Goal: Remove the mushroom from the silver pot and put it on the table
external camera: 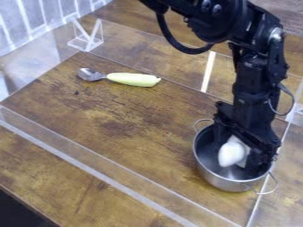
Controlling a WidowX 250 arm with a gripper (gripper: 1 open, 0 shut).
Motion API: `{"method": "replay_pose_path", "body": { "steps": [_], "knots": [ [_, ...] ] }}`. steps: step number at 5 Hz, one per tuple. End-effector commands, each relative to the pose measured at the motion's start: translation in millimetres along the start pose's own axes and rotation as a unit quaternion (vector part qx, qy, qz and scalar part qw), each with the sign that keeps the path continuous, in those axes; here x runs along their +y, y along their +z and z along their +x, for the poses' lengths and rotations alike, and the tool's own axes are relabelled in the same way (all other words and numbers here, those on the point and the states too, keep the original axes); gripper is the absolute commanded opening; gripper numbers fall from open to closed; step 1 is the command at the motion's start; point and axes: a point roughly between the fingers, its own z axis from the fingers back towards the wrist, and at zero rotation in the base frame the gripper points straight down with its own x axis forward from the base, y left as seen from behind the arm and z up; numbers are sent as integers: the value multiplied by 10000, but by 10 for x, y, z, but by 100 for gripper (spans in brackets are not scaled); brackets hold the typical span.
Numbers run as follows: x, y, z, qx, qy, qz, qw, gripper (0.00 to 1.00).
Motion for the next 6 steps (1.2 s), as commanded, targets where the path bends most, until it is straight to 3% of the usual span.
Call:
{"method": "replay_pose_path", "body": {
  "steps": [1,2,4,5,6],
  "knots": [
    [132,103,74,-228,183,29,9996,100],
    [257,101,2,-231,289,42,9993,0],
    [131,276,-1,-93,-55,119,9999,0],
    [185,282,73,-17,-161,169,9997,0],
    [260,446,169,6,-267,308,9992,0]
  ]
}}
